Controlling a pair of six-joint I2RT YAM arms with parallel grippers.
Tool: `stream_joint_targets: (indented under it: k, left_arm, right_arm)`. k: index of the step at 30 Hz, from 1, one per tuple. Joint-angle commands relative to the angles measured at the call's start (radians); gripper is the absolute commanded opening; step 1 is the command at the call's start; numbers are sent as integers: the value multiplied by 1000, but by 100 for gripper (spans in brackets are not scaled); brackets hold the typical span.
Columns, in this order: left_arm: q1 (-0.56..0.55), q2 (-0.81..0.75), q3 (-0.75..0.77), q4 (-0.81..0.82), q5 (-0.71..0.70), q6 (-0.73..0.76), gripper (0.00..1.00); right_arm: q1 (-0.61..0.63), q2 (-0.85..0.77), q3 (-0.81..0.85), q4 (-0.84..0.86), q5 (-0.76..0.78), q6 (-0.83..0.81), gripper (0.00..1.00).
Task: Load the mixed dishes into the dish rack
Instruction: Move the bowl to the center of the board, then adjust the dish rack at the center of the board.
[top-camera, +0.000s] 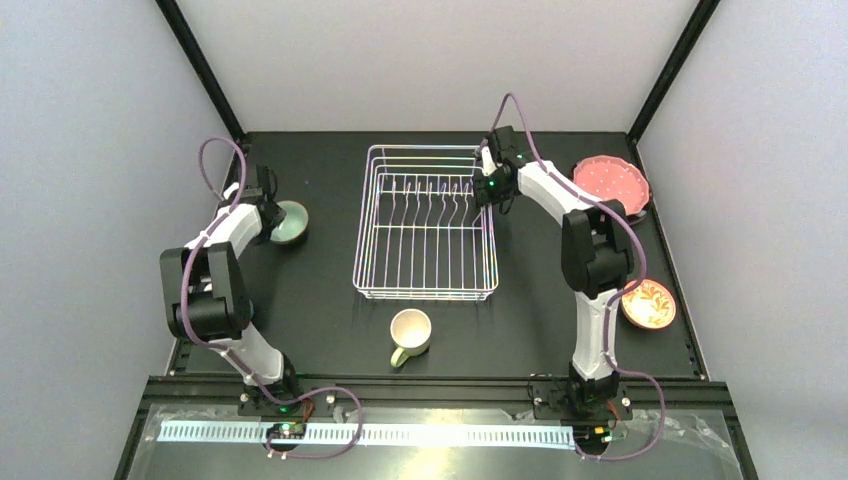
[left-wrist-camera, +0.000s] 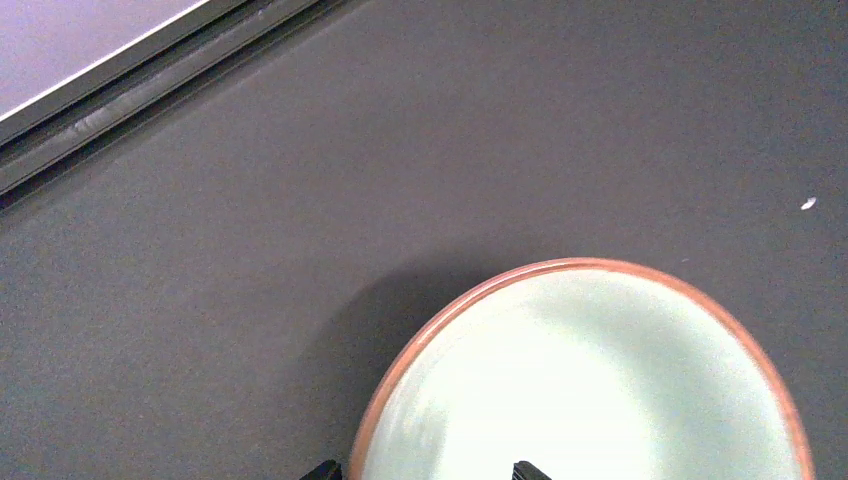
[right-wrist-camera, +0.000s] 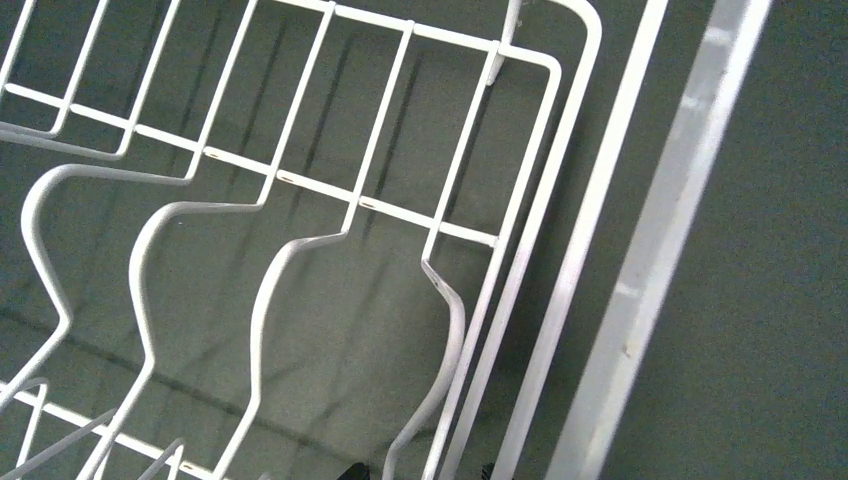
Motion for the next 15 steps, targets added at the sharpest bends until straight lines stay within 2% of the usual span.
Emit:
stream_joint_targets:
  k: [1, 4, 9, 15]
  left_arm:
    - [7, -49, 53, -27, 30, 0, 99]
    - [6, -59, 69, -38, 42, 1, 99]
    - [7, -80, 82, -55, 73, -3, 99]
    - [6, -113, 85, -70, 108, -4, 99]
  right_arm:
    - [5, 31, 44, -34, 35, -29, 60]
    - [5, 34, 59, -40, 47, -45, 50]
    - [5, 54, 110, -63, 79, -79, 25]
    - [5, 85, 173, -83, 107, -104, 18]
